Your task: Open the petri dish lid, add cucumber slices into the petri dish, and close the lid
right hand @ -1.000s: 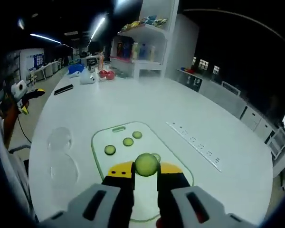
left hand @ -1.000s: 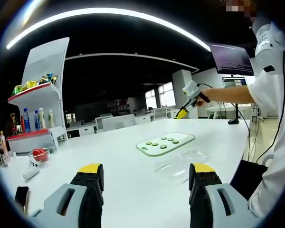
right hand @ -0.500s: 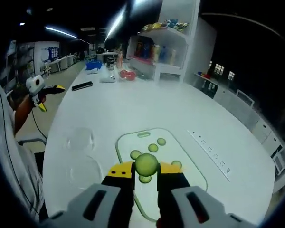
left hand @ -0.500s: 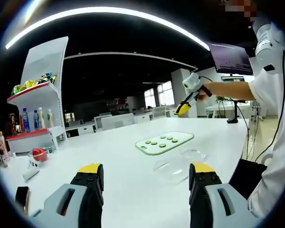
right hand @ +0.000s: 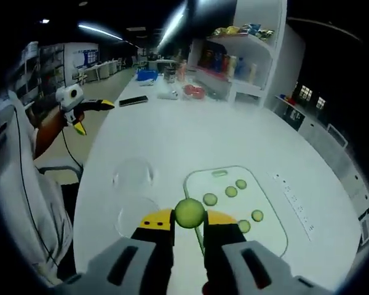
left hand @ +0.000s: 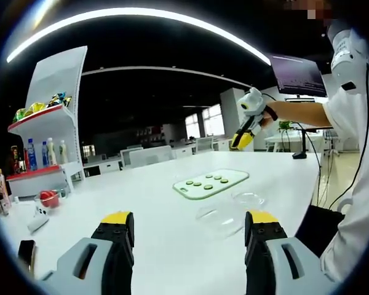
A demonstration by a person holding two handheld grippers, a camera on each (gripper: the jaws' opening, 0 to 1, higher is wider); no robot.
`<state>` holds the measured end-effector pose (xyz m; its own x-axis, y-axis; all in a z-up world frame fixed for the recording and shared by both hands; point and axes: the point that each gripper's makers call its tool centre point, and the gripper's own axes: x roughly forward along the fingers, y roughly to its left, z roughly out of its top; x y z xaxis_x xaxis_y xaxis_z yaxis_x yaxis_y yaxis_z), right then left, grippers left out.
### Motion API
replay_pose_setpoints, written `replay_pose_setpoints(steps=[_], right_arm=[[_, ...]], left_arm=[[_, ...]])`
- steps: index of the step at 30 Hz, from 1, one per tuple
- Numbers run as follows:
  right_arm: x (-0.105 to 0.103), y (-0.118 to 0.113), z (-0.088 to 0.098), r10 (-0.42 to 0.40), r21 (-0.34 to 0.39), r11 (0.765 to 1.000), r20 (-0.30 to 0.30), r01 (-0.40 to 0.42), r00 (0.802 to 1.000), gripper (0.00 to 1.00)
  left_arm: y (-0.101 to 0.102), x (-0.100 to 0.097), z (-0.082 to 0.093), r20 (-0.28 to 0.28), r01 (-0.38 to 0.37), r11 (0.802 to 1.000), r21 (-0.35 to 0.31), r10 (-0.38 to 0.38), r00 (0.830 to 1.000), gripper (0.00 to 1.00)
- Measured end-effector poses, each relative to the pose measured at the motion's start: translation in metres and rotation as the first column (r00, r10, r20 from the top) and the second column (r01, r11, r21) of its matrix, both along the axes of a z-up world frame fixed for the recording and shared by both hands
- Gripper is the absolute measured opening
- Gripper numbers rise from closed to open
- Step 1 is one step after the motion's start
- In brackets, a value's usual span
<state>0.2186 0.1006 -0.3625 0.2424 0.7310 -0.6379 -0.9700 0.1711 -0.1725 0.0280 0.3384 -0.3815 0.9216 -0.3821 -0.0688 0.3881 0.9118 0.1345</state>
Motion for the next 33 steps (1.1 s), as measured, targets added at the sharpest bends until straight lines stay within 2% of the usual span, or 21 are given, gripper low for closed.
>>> replay_pose_setpoints(steps=[21, 33], right_arm=[[-0.048, 0.020, -0.022, 0.120, -0.032, 0.992, -0.043, -0.121, 0.992, 0.17], [-0.062, 0.025, -0.043, 0.152, -0.046, 0.987, -0.072, -0.155, 0.986, 0.17]], left_arm=[[-0.002, -0.003, 0.001, 0.004, 0.002, 1.000, 0.001, -0.002, 1.000, 0.73], [-0.003, -0.003, -0.001, 0.000, 0.003, 1.000, 0.005, -0.003, 1.000, 0.73]])
